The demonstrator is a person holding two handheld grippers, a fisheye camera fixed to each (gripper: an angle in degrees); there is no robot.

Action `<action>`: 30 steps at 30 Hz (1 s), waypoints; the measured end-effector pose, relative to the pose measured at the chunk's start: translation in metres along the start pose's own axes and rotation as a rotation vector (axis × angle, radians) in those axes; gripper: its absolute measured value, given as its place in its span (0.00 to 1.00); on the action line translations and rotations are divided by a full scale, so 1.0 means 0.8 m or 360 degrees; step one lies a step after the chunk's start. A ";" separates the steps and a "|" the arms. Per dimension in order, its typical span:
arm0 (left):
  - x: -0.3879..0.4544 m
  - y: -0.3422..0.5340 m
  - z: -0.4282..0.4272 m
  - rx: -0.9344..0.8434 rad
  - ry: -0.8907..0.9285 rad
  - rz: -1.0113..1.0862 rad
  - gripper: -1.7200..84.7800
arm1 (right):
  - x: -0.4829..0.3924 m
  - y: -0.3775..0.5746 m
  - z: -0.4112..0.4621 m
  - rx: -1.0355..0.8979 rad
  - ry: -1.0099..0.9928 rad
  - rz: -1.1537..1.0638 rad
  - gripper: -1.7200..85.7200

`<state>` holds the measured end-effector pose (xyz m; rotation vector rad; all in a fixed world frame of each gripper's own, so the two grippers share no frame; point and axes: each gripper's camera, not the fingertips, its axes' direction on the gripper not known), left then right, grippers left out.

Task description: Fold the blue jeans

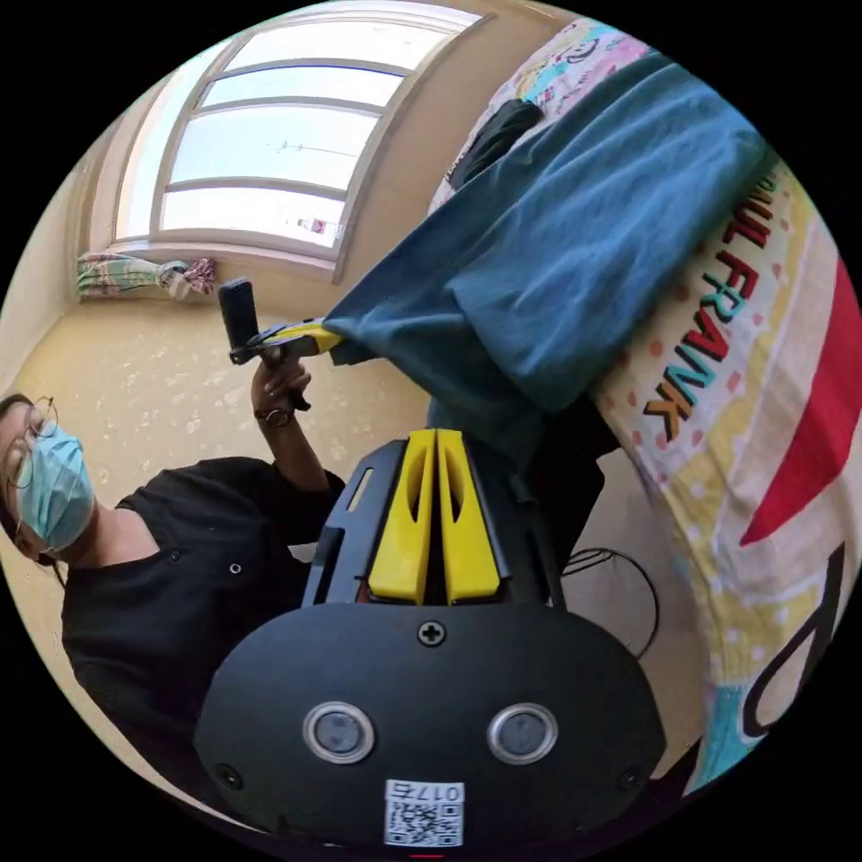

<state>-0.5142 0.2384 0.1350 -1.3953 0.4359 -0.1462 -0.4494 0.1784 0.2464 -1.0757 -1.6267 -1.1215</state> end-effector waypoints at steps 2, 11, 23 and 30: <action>-0.032 0.012 -0.022 0.0061 -0.0043 -0.0102 0.02 | -0.011 0.011 -0.004 0.0032 -0.0060 -0.0015 0.03; -0.088 0.020 0.013 0.0003 0.0210 -0.0238 0.02 | 0.068 0.018 0.018 0.0035 0.0095 0.0167 0.15; -0.083 0.016 -0.075 0.0182 0.0237 -0.0049 0.03 | 0.030 0.003 -0.019 0.0325 -0.0355 -0.0119 0.04; -0.172 0.004 -0.035 0.0053 -0.0127 -0.0405 0.08 | 0.073 -0.004 0.045 -0.0031 -0.0028 0.0161 0.07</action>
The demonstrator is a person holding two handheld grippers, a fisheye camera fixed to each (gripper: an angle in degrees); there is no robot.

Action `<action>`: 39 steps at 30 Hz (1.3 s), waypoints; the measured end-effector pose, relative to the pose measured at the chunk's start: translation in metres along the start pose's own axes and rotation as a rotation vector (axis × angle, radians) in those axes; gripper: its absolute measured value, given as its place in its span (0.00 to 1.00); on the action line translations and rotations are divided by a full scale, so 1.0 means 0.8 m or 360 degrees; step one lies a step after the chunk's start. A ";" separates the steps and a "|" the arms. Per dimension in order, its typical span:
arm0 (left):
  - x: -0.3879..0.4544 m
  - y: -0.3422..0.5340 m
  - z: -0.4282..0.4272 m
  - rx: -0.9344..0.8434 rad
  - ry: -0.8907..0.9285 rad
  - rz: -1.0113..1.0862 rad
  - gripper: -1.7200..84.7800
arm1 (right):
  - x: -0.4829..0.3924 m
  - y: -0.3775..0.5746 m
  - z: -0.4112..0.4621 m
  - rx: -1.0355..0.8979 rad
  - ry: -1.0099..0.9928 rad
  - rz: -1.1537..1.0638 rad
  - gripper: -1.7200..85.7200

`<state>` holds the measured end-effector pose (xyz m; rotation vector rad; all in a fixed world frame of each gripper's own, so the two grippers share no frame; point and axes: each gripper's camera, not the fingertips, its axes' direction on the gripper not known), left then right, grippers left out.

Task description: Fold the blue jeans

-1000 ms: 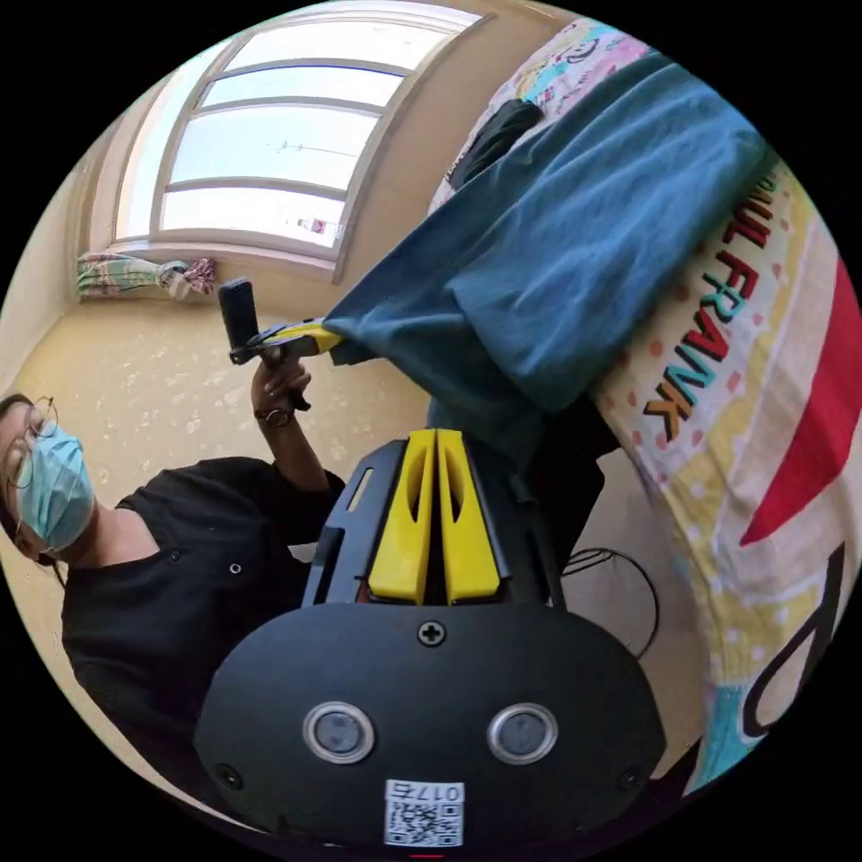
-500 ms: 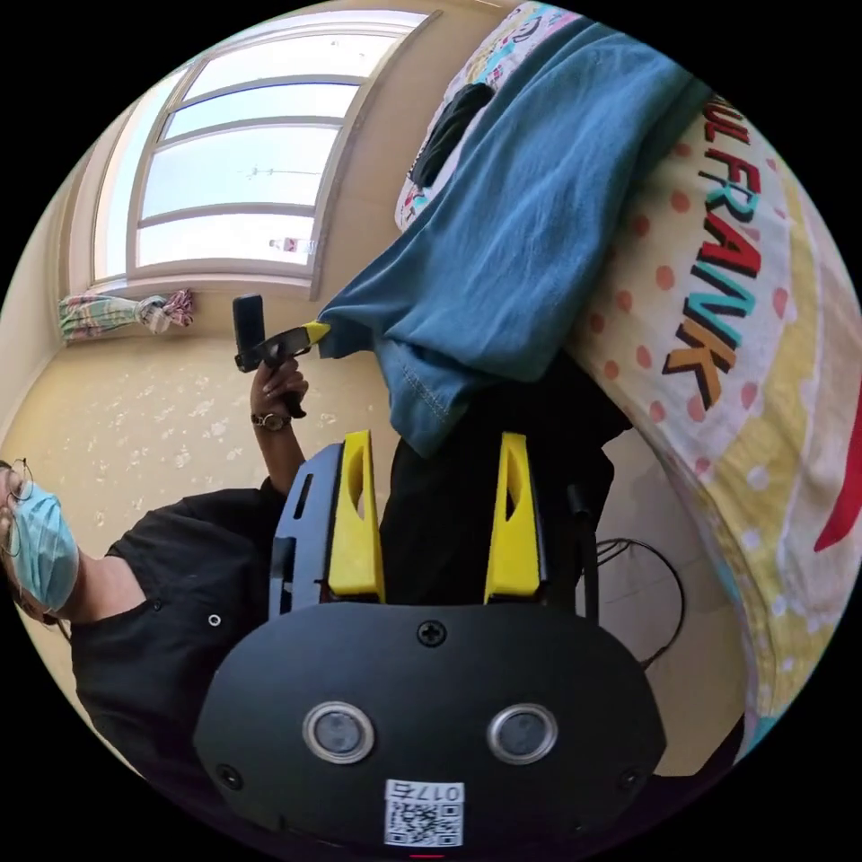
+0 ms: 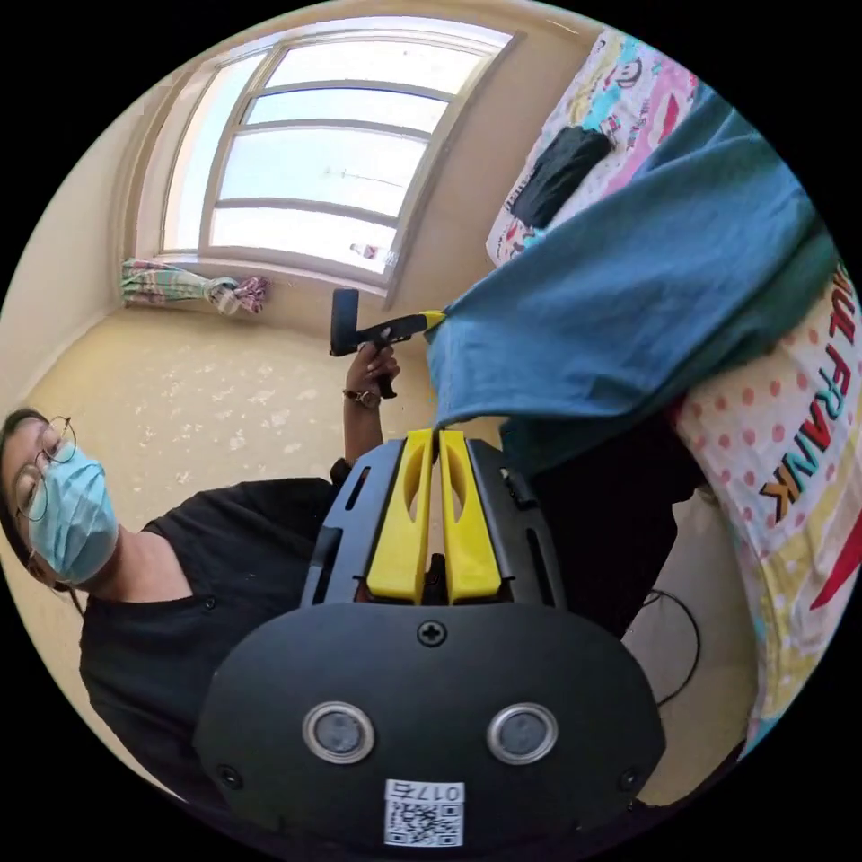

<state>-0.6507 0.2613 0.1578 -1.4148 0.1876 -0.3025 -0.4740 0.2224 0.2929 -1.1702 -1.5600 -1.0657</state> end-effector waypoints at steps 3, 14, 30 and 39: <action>-0.039 0.004 0.041 -0.0105 -0.0023 -0.0260 0.21 | 0.046 0.017 0.016 -0.0034 0.0002 0.0232 0.13; -0.073 -0.049 0.132 0.0078 0.0569 -0.0152 0.20 | 0.056 -0.006 0.020 0.0291 0.0132 0.0235 0.22; 0.133 0.001 0.113 -0.0189 0.0857 0.0440 0.03 | -0.016 0.115 -0.103 -0.0051 0.0237 -0.0215 0.04; 0.283 0.038 0.264 -0.0714 0.0447 0.0580 0.01 | 0.036 0.255 -0.141 0.0061 0.0788 0.0513 0.04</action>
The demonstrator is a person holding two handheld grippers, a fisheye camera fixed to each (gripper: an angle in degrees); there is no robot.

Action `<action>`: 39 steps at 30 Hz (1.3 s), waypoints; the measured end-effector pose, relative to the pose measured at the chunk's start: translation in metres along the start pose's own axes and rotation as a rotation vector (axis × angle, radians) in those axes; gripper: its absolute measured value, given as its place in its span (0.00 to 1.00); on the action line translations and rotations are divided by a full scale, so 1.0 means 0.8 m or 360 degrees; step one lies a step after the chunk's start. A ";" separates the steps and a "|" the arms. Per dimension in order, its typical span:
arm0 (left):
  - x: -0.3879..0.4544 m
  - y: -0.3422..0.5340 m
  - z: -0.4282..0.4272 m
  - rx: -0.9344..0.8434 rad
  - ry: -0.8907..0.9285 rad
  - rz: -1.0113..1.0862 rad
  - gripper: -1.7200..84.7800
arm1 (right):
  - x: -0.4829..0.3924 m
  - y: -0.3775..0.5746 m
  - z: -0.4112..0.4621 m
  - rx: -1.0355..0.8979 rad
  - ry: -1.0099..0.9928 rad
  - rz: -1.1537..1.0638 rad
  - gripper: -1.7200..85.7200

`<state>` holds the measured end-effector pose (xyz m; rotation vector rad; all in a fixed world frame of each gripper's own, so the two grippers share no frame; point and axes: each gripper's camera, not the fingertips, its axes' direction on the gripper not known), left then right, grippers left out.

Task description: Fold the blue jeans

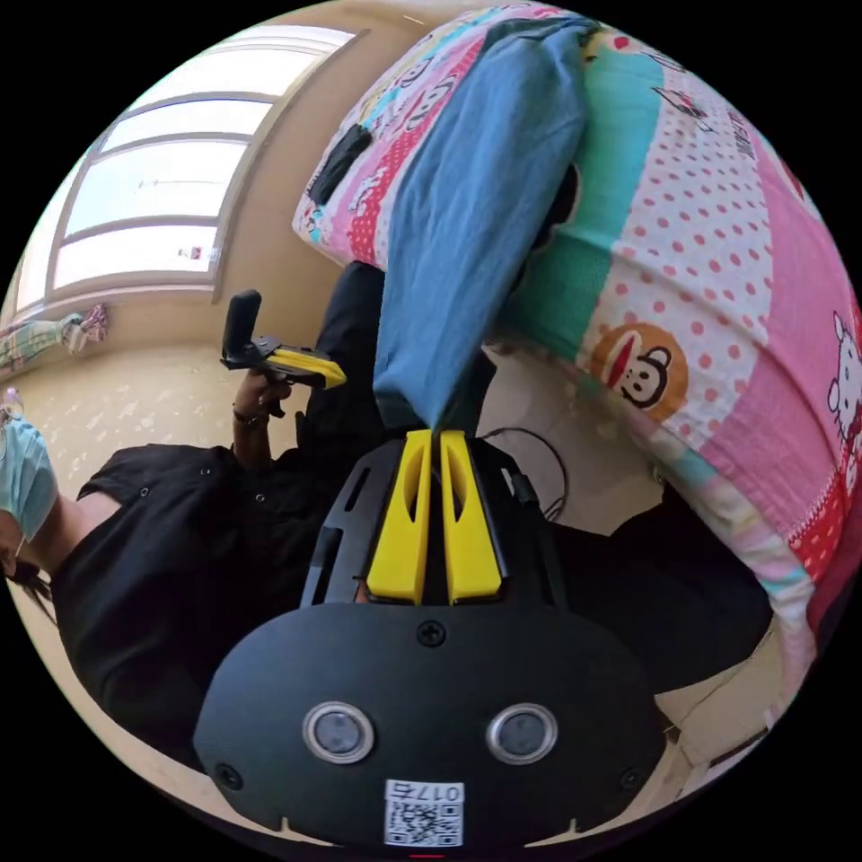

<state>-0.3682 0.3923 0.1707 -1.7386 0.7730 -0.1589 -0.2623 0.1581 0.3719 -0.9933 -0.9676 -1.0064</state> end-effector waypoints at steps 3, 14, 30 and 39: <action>0.001 -0.018 -0.013 0.0071 0.0026 0.0029 0.02 | 0.008 0.006 0.008 0.0008 0.0004 0.0060 0.05; -0.030 -0.149 -0.044 0.0622 -0.0112 -0.0108 0.18 | 0.042 -0.019 -0.091 0.0560 -0.0337 -0.0149 0.08; 0.021 -0.135 0.018 0.0494 -0.0024 0.0046 0.02 | 0.097 0.073 -0.081 0.0698 -0.0003 0.0183 0.03; -0.014 -0.151 -0.021 0.0708 0.0282 -0.0044 0.14 | 0.135 0.089 -0.125 0.0758 -0.0358 0.0025 0.06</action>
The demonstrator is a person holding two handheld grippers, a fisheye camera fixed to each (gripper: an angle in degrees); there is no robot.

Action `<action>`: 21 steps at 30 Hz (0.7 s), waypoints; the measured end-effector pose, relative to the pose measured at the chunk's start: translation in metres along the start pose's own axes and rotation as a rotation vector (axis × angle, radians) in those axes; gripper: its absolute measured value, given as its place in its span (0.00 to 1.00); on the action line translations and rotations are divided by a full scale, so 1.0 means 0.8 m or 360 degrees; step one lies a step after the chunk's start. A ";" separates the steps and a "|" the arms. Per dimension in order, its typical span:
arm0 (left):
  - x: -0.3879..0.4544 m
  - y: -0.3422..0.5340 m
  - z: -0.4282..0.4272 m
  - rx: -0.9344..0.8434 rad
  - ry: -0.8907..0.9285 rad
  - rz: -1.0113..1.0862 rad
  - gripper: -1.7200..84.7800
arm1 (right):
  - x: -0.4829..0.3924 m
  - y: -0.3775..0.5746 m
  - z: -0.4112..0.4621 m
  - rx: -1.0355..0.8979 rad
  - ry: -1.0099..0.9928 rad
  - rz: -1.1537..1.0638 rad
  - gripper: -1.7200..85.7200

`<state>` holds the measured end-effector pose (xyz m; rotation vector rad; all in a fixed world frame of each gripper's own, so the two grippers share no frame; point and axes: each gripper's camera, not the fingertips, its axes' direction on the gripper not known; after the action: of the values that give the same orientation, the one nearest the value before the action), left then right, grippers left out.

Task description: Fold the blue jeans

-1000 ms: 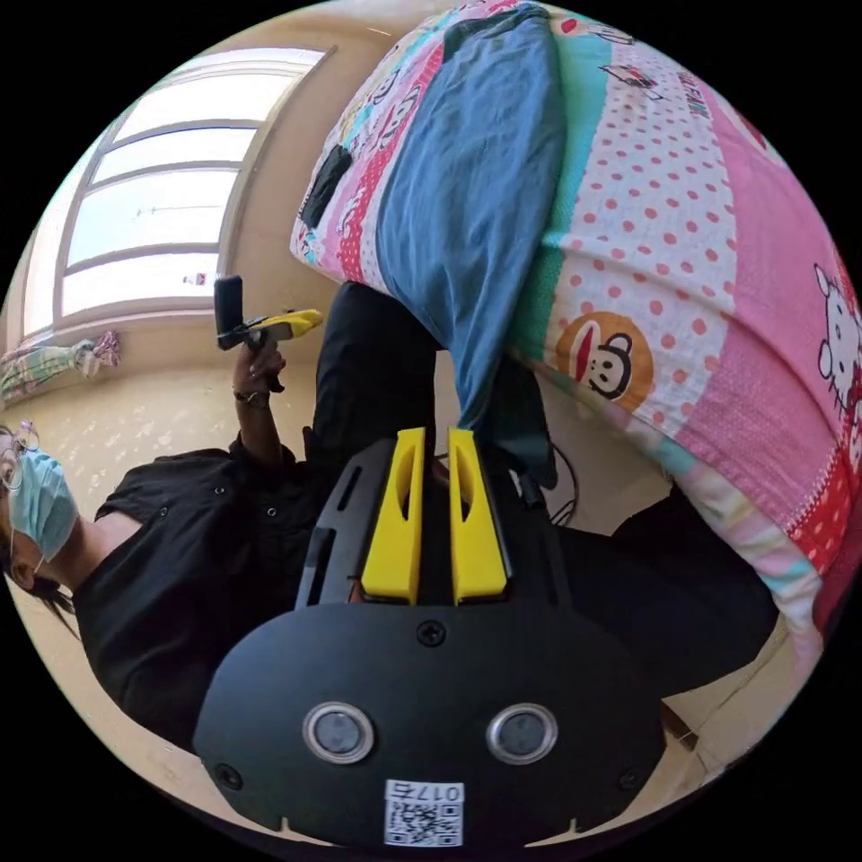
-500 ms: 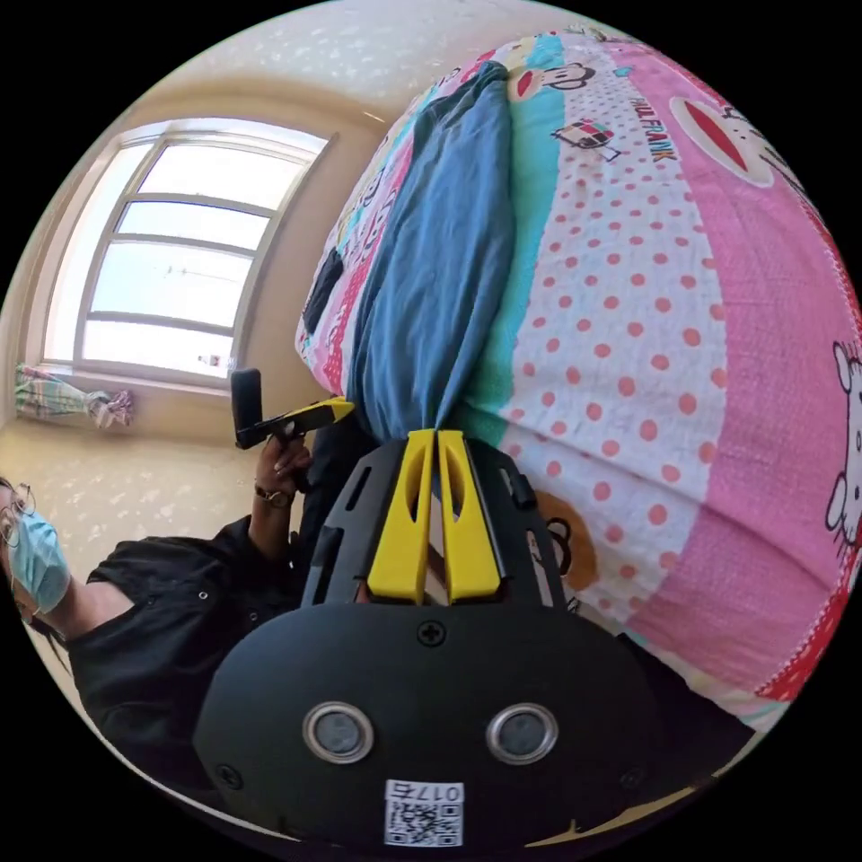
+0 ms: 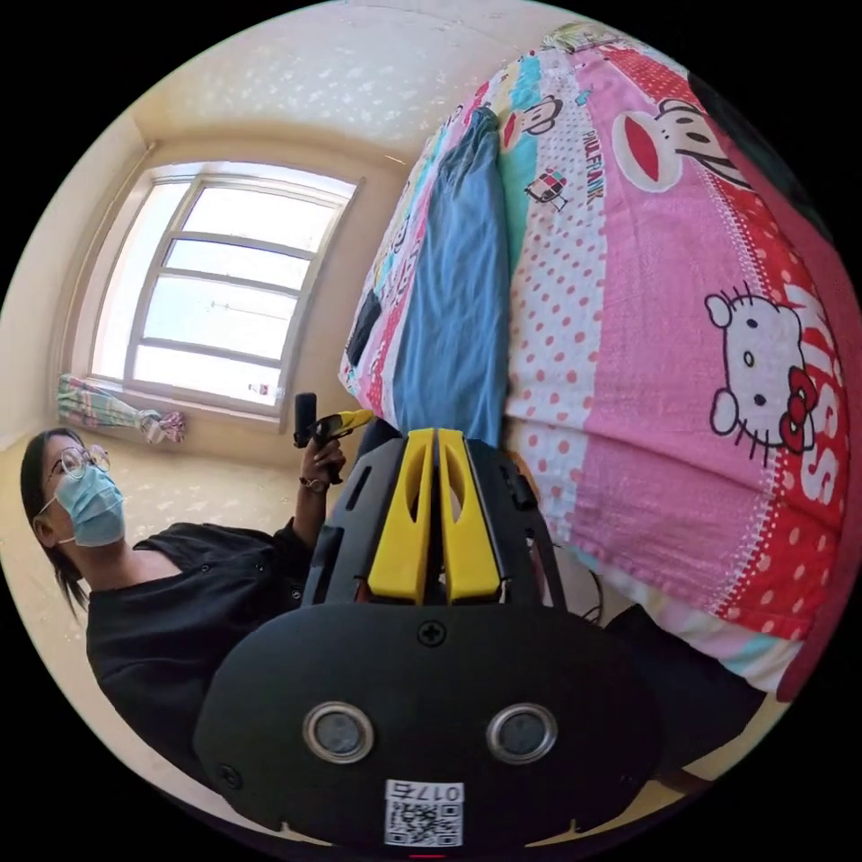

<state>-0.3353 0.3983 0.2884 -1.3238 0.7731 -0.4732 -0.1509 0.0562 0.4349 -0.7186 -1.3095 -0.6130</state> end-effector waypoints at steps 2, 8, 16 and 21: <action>0.015 -0.022 0.004 0.0042 -0.0119 0.0045 0.15 | 0.001 -0.012 -0.003 -0.0014 0.0074 0.0021 0.09; 0.024 -0.084 0.022 0.0080 -0.0349 0.0037 0.20 | 0.002 -0.066 -0.010 -0.0084 0.0194 -0.0075 0.17; 0.030 -0.060 0.041 0.0182 -0.0198 -0.0013 0.22 | 0.076 -0.070 -0.004 -0.0023 -0.0259 -0.0115 0.17; 0.046 -0.016 0.061 0.0243 -0.0171 -0.0042 0.13 | 0.065 0.010 0.017 -0.0047 -0.0380 -0.0168 0.10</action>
<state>-0.2732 0.4027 0.2952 -1.2083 0.6189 -0.4689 -0.1447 0.0714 0.4868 -0.7675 -1.5697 -0.6468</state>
